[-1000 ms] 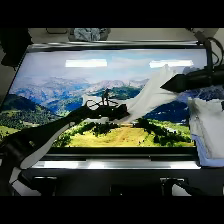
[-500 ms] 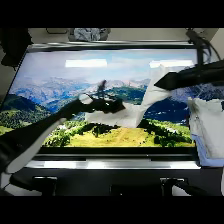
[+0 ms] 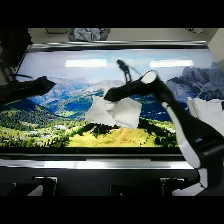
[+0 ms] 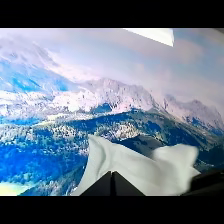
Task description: Fold the shirts.
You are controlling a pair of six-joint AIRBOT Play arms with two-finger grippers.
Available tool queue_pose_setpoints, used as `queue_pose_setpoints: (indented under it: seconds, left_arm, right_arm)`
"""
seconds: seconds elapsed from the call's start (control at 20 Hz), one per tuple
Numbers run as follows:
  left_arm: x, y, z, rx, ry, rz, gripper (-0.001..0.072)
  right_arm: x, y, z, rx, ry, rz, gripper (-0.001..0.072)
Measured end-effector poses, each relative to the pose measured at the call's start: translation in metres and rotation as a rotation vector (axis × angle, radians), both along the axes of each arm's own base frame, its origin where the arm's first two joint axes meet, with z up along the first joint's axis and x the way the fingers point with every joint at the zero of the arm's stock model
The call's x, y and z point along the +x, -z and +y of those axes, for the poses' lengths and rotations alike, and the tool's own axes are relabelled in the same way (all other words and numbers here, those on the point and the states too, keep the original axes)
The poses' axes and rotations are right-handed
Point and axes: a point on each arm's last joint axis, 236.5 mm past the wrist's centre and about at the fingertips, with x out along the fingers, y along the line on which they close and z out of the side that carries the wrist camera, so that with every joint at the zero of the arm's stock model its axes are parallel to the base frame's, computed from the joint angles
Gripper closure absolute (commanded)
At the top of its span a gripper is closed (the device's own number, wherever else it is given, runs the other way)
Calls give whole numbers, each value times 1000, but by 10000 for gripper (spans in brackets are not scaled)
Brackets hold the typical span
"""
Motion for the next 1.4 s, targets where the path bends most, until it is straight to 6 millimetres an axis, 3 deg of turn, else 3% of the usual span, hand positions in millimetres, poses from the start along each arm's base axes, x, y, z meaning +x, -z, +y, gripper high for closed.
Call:
queue_pose_setpoints:
  seconds: [0.15,0.25,0.3,0.45,0.55,0.65,0.75,0.85,1.1,1.15,1.3,1.35,1.4]
  left_arm:
    - [-23,-14,17,14,-41,-34,676]
    - [-34,-9,20,22,-48,-21,676]
    - [-36,-6,22,25,-52,-17,676]
    - [-41,5,27,43,-61,7,675]
    - [-42,11,29,53,-62,20,675]
    - [-42,13,30,57,-64,25,675]
    - [-42,16,31,59,-64,30,675]
    - [-42,17,31,62,-63,36,675]
    - [-42,19,31,62,-63,39,675]
    - [-42,19,31,62,-63,38,675]
    - [-42,19,31,62,-63,40,675]
    - [-42,19,31,62,-63,40,674]
    - [-42,19,31,62,-63,40,675]
  right_arm:
    - [5,24,23,64,33,72,24]
    - [12,23,12,78,43,80,25]
    - [19,18,-4,71,56,68,26]
    - [37,7,-79,-25,99,23,36]
    - [36,15,-146,-170,131,38,47]
    - [18,40,-207,-340,145,125,47]
    - [-5,65,-237,-420,150,224,85]
    - [-17,89,-245,-414,192,291,125]
    - [-24,125,-227,-284,290,379,195]
    - [-27,131,-222,-276,282,389,237]
    - [-31,143,-201,-261,261,397,390]
    - [-31,146,-195,-258,261,395,510]
    - [-30,149,-191,-261,265,389,681]
